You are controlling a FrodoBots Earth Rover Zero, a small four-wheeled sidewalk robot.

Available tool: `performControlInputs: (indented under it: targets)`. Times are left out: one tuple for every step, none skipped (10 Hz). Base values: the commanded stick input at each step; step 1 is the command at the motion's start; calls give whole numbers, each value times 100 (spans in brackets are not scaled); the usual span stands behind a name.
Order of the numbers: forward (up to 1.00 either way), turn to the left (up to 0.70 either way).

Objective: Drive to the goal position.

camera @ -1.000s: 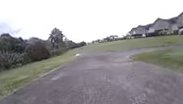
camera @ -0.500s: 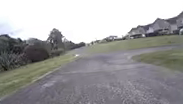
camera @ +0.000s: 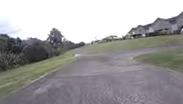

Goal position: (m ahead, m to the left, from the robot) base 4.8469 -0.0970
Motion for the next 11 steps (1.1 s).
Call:
performControlInputs:
  targets:
    - [70,0]
    - [70,0]
    - [70,0]
    - [70,0]
    - [70,0]
    - [70,0]
    - [70,0]
    - [70,0]
    - [70,2]
    - [70,7]
    - [70,-27]
